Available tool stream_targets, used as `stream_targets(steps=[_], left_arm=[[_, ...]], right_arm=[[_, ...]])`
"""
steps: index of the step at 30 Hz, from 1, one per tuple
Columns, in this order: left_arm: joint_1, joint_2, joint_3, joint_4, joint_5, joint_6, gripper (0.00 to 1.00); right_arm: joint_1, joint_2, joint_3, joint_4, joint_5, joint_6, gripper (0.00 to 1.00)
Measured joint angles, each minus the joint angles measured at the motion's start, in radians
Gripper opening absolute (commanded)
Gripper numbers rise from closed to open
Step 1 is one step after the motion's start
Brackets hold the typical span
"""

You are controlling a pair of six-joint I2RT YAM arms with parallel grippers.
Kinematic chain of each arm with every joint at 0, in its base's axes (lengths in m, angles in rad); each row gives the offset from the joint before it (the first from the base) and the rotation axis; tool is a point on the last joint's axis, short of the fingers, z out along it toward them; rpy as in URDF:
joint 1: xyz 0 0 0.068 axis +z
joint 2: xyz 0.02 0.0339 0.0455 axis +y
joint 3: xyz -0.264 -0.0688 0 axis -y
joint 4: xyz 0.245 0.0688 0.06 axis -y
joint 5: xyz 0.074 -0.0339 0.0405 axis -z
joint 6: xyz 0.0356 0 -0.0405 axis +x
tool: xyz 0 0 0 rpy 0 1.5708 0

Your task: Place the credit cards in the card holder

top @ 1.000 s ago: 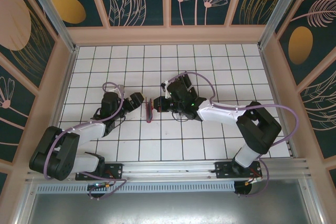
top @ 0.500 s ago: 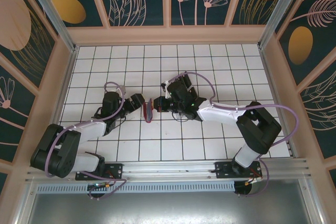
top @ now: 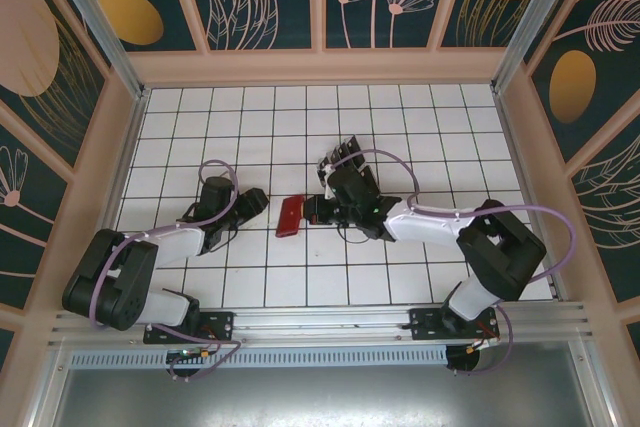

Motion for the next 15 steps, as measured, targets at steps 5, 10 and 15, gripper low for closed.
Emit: stream_targets(steps=[5, 10, 15], left_arm=[[0.0, -0.019, 0.023, -0.015, 0.013, 0.011, 0.71], [0.0, -0.047, 0.05, -0.015, 0.042, 0.013, 0.75], [-0.002, -0.063, 0.057, -0.015, 0.063, 0.013, 0.77]], right_arm=[[0.0, -0.003, -0.001, 0.002, 0.0, 0.0, 0.0], [0.0, -0.003, 0.025, 0.0, -0.002, 0.0, 0.0], [0.0, -0.003, 0.047, 0.001, -0.005, 0.0, 0.0]])
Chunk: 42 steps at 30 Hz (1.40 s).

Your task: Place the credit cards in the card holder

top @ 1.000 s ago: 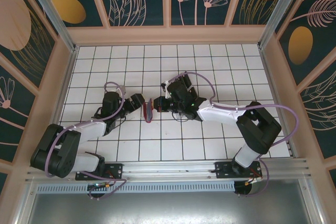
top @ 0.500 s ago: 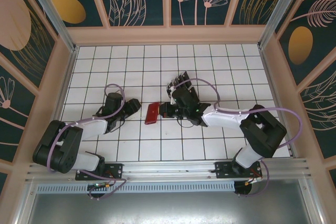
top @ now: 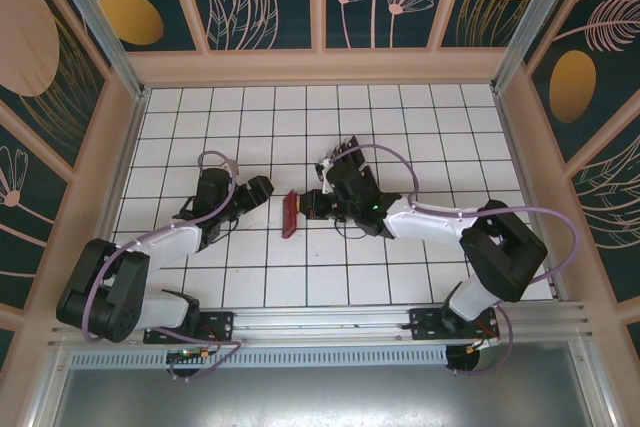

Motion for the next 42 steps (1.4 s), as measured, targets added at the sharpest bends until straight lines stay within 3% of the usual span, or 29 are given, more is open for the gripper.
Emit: stream_targets(steps=[9, 24, 29, 36, 42], left_arm=[[-0.032, 0.003, 0.031, 0.0, 0.014, 0.0, 0.78], [-0.058, 0.072, 0.035, -0.096, -0.099, 0.063, 0.5], [-0.058, 0.091, 0.026, -0.136, -0.144, 0.079, 0.46], [-0.058, 0.091, 0.016, -0.163, -0.187, 0.097, 0.48], [-0.058, 0.091, 0.005, -0.169, -0.204, 0.113, 0.55]], right_arm=[[0.0, 0.0, 0.014, 0.0, 0.0, 0.0, 0.0], [-0.001, -0.003, -0.01, 0.01, 0.002, 0.001, 0.0], [-0.002, -0.02, -0.077, 0.026, 0.01, 0.008, 0.0], [-0.002, -0.029, -0.194, 0.046, 0.029, 0.042, 0.12], [-0.002, -0.022, -0.208, 0.052, 0.038, 0.051, 0.29]])
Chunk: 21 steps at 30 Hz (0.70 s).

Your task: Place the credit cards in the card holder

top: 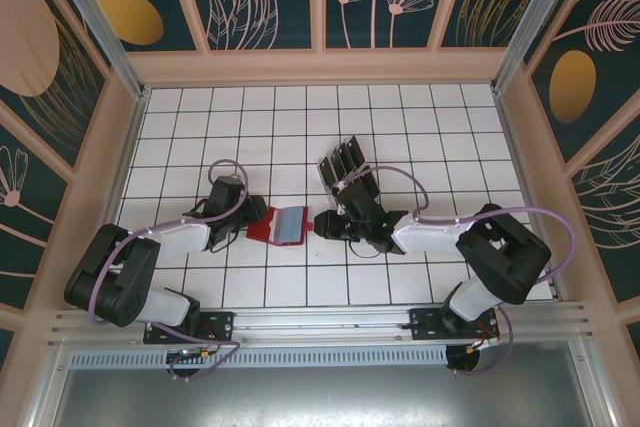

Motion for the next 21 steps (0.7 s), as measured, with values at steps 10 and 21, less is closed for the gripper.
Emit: stream_targets(steps=[10, 21], left_arm=[[-0.005, -0.067, 0.023, -0.095, -0.035, 0.048, 0.67], [-0.005, -0.125, 0.047, -0.13, -0.026, 0.063, 0.68]], right_arm=[[0.006, -0.147, 0.009, -0.073, 0.037, 0.002, 0.37], [0.089, -0.121, 0.167, -0.124, 0.061, -0.008, 0.36]])
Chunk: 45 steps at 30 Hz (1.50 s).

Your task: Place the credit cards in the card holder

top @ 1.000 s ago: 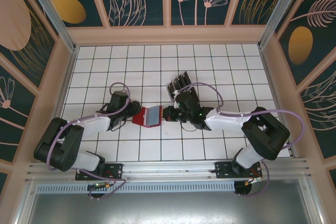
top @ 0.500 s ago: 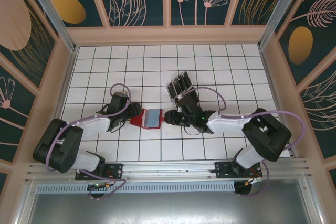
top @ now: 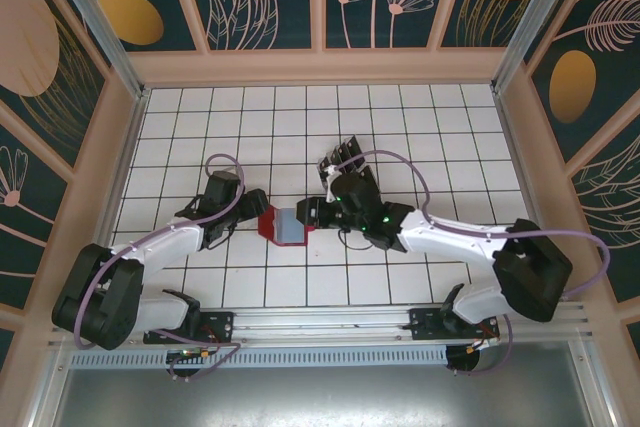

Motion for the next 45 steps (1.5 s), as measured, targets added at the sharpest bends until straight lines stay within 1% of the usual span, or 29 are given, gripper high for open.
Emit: stream_targets(steps=[8, 12, 16, 23, 29, 32, 36, 45], left_arm=[[0.0, -0.001, 0.0, -0.008, 0.0, 0.004, 0.66], [0.0, -0.001, -0.005, -0.009, -0.005, 0.014, 0.62], [0.0, 0.002, -0.016, -0.032, -0.039, 0.031, 0.6], [-0.011, 0.066, -0.013, -0.079, -0.109, 0.061, 0.59], [-0.075, 0.15, 0.049, -0.113, -0.198, 0.081, 0.59], [-0.095, 0.172, 0.07, -0.128, -0.229, 0.083, 0.6], [-0.106, 0.198, 0.101, -0.129, -0.222, 0.084, 0.6], [-0.113, 0.204, 0.165, -0.127, -0.182, 0.09, 0.61]], right_arm=[[-0.003, 0.189, 0.019, 0.027, -0.014, -0.011, 0.31], [-0.01, 0.255, 0.019, 0.054, -0.023, -0.011, 0.29], [-0.026, 0.299, 0.016, 0.084, -0.027, -0.009, 0.28], [-0.044, 0.313, -0.03, 0.134, -0.028, 0.012, 0.28], [-0.048, 0.32, -0.032, 0.161, -0.039, 0.018, 0.27], [-0.055, 0.32, -0.044, 0.177, -0.039, 0.026, 0.25], [-0.073, 0.32, -0.079, 0.186, -0.039, 0.039, 0.23], [-0.103, 0.266, -0.158, 0.225, -0.042, 0.069, 0.23]])
